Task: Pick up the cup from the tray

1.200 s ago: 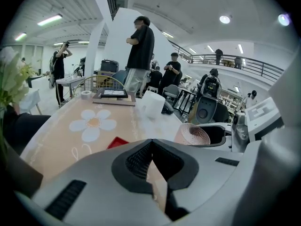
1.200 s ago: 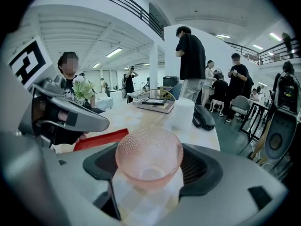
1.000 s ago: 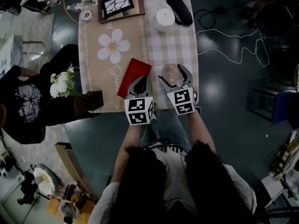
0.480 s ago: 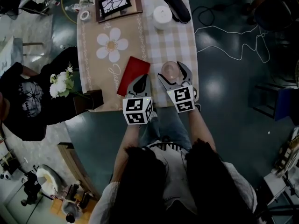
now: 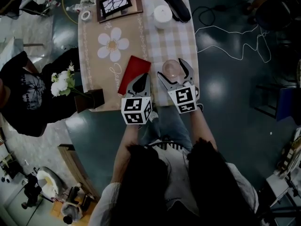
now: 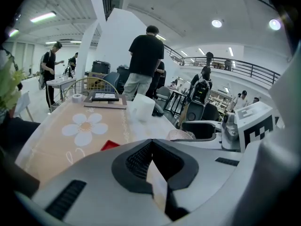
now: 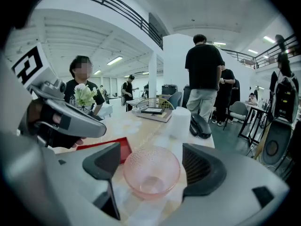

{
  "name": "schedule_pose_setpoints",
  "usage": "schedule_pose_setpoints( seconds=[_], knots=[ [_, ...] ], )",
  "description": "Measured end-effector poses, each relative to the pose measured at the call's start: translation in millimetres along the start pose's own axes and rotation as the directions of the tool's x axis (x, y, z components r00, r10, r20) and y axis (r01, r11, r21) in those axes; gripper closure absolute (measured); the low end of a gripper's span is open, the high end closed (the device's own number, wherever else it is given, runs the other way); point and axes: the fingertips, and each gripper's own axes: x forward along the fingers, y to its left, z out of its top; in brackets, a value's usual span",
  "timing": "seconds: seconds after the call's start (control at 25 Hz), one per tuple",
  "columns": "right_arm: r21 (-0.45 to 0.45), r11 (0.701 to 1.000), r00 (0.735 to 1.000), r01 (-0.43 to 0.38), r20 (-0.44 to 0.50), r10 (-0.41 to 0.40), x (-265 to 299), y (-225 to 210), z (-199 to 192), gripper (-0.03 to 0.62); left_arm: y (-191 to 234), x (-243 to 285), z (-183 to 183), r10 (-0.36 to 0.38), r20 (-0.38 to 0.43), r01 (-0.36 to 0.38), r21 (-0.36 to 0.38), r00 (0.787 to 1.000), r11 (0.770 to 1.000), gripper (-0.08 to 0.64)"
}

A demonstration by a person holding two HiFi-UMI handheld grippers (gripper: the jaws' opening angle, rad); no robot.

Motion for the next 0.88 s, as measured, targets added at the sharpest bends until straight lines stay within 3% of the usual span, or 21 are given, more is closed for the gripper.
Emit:
schedule_pose_setpoints(
  seconds=[0.32, 0.52, 0.8, 0.88],
  knots=[
    [0.067, 0.998, 0.994, 0.021, 0.11, -0.028, -29.2, -12.3, 48.0, 0.198, -1.7, -16.1, 23.4, 0.027, 0.074, -0.028, 0.011, 0.997, 1.0, 0.552],
    [0.071, 0.997, 0.986, 0.016, 0.163, -0.027, -46.3, -6.9, 71.5, 0.198, -7.9, -35.3, 45.1, 0.032, 0.151, -0.028, -0.033, 0.988, 0.999, 0.552],
    [-0.03, 0.999, 0.991, -0.029, 0.128, 0.033, -62.3, 26.2, 84.6, 0.199, -12.9, -59.2, 59.5, 0.041, 0.207, -0.036, -0.028, 0.978, 0.999, 0.552],
    [-0.022, 1.0, 0.991, -0.01, 0.13, 0.013, -68.4, 29.1, 85.5, 0.241, -14.8, -65.6, 58.8, 0.043, 0.214, -0.039, -0.026, 0.976, 0.999, 0.552]
  ],
)
